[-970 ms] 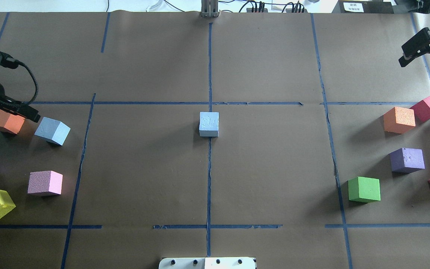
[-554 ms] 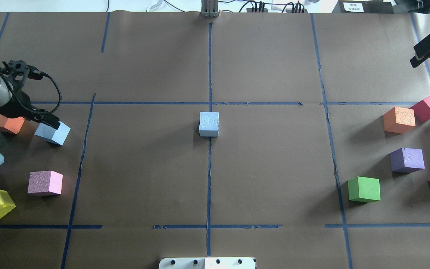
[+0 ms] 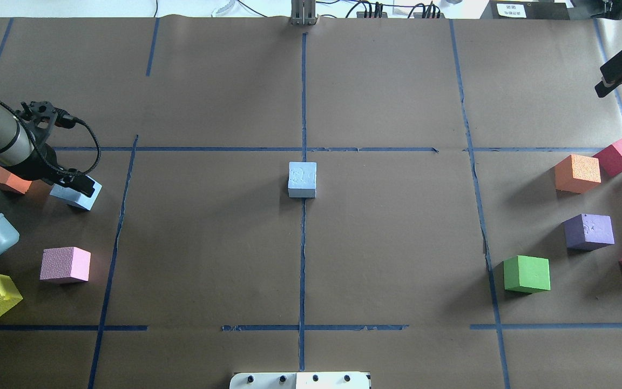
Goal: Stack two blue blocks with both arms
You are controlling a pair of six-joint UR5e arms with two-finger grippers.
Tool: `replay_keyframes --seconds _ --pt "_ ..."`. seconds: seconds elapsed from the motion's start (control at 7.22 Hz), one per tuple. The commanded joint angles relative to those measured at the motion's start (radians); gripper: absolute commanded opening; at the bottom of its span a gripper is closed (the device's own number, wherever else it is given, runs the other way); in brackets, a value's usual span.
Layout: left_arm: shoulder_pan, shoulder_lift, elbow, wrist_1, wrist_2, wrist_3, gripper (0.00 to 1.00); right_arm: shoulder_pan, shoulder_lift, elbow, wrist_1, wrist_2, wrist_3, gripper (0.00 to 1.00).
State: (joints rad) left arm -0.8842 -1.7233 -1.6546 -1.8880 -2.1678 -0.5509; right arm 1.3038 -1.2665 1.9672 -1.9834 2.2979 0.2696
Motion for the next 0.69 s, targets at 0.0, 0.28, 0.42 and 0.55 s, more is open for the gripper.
replay_keyframes --seconds 0.0,0.28,0.42,0.55 --pt "0.01 -0.01 0.021 0.0 -0.001 -0.004 1.0 0.0 -0.001 -0.001 0.0 0.0 -0.001 1.0" --pt "0.011 -0.01 0.018 0.003 -0.003 -0.006 0.51 0.002 -0.001 -0.001 0.0 0.0 -0.001 1.0" --pt "0.01 -0.009 0.015 0.004 0.0 -0.006 0.24 0.003 -0.001 0.001 0.0 0.002 -0.001 1.0" --pt "0.002 -0.007 -0.009 0.009 -0.004 -0.006 0.07 0.011 -0.001 0.001 0.0 0.002 -0.003 1.0"
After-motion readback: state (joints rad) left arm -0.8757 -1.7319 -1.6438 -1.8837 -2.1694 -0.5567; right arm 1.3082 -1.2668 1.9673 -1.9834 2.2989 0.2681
